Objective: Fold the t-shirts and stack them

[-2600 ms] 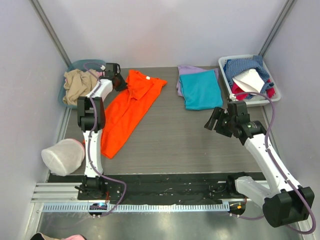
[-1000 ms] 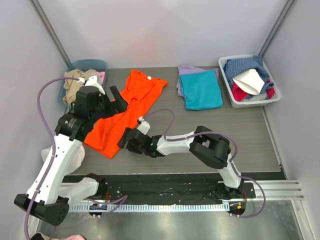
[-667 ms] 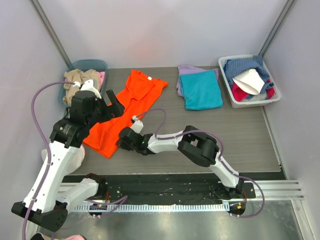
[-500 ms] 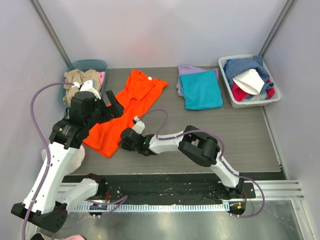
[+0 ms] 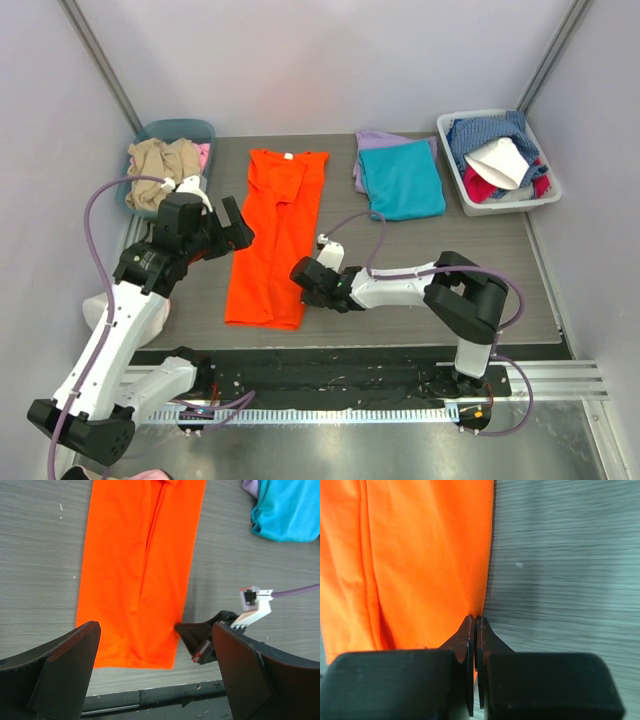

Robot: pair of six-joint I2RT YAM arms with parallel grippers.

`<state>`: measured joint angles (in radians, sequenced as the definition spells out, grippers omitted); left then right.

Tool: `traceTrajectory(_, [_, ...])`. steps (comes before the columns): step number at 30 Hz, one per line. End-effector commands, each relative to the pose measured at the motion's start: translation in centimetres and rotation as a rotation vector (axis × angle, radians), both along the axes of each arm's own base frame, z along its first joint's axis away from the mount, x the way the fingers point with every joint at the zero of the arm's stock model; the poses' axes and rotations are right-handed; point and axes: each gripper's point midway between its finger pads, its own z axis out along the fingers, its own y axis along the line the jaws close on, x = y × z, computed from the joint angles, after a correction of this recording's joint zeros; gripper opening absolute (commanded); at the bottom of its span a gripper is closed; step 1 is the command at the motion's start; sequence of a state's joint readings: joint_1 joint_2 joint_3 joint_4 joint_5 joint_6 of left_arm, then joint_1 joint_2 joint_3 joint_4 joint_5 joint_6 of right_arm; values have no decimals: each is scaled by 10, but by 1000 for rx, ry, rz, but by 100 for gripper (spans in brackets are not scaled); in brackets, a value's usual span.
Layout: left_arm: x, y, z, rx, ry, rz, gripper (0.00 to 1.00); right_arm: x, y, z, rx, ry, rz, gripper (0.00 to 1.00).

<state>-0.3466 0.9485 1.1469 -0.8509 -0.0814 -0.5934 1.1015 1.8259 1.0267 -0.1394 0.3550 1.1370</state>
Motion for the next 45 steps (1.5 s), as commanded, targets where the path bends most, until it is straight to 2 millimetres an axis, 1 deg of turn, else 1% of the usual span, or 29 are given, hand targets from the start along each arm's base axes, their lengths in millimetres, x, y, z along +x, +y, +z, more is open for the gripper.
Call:
traceTrajectory(1, [-7, -3, -3, -21, -13, -24, 100, -3, -37, 15, -172, -58, 69, 1])
traceTrajectory(6, [-12, -2, -12, -26, 2, -22, 100, -10, -64, 19, -252, -63, 86, 1])
traceTrajectory(8, [-15, -3, -18, -34, 16, -28, 100, -12, -73, 23, -271, -71, 84, 1])
traceTrajectory(9, [-16, -4, -23, -37, 25, -29, 100, -12, -80, 21, -284, -71, 78, 1])
traceTrajectory(11, [-19, -7, -28, -51, 41, -37, 100, -13, -86, 23, -280, -71, 71, 1])
traceTrajectory(12, [-21, -7, -37, -51, 59, -36, 100, -14, -92, 19, -293, -65, 68, 1])
traceTrajectory(14, [-26, -8, -43, -65, 68, -34, 100, -12, -98, 20, -293, -61, 62, 1])
traceTrajectory(15, [-30, -8, -53, -63, 91, -33, 100, -13, -99, 19, -294, -58, 67, 15])
traceTrajectory(17, [-35, -9, -59, -81, 101, -24, 100, -14, -102, 20, -296, -54, 73, 34])
traceTrajectory(18, [-40, -8, -64, -88, 103, -22, 100, -13, -103, 26, -283, -63, 72, 46])
traceTrajectory(20, [-46, -8, -68, -105, 104, -15, 100, -14, -102, 32, -273, -71, 83, 53])
traceTrajectory(21, [-54, -14, -76, -137, 134, -27, 100, -14, -101, 40, -255, -82, 88, 56])
traceTrajectory(23, [-63, -16, -79, -170, 130, -27, 98, -16, -100, 45, -239, -80, 104, 57])
traceTrajectory(24, [-67, -22, -85, -188, 141, -37, 97, -17, -99, 48, -232, -83, 112, 57])
traceTrajectory(26, [-72, -27, -86, -213, 139, -49, 92, -20, -98, 53, -214, -80, 126, 57])
traceTrajectory(28, [-78, -34, -93, -217, 166, -59, 90, -23, -96, 57, -198, -74, 136, 57])
traceTrajectory(30, [-86, -41, -101, -217, 191, -83, 89, -26, -97, 58, -189, -67, 144, 57])
traceTrajectory(32, [-86, -39, -105, -208, 184, -48, 89, -28, -97, 62, -170, -69, 143, 57])
traceTrajectory(33, [-92, -44, -110, -200, 197, -65, 89, -30, -99, 60, -172, -64, 144, 57])
traceTrajectory(34, [-90, -41, -113, -181, 186, -41, 89, -31, -99, 60, -160, -60, 147, 58])
traceTrajectory(35, [-91, -43, -116, -190, 195, -21, 89, -33, -99, 61, -150, -61, 147, 58])
traceTrajectory(37, [-96, -49, -131, -159, 208, -32, 89, -37, -101, 57, -141, -46, 153, 58])
traceTrajectory(38, [-90, -51, -138, -143, 199, 7, 89, -38, -102, 57, -136, -46, 150, 58])
traceTrajectory(39, [-97, -59, -149, -121, 212, -25, 89, -41, -105, 53, -139, -38, 150, 58])
traceTrajectory(40, [-98, -64, -153, -108, 214, -29, 89, -42, -105, 52, -135, -34, 153, 58])
traceTrajectory(41, [-94, -65, -158, -72, 194, -11, 89, -43, -106, 50, -132, -30, 149, 58])
traceTrajectory(42, [-100, -75, -166, -31, 216, -35, 89, -45, -108, 49, -132, -28, 149, 58])
traceTrajectory(44, [-103, -77, -174, 27, 222, -30, 89, -46, -108, 50, -122, -24, 148, 58])
traceTrajectory(45, [-105, -82, -174, 33, 215, -29, 89, -47, -108, 51, -119, -25, 148, 58])
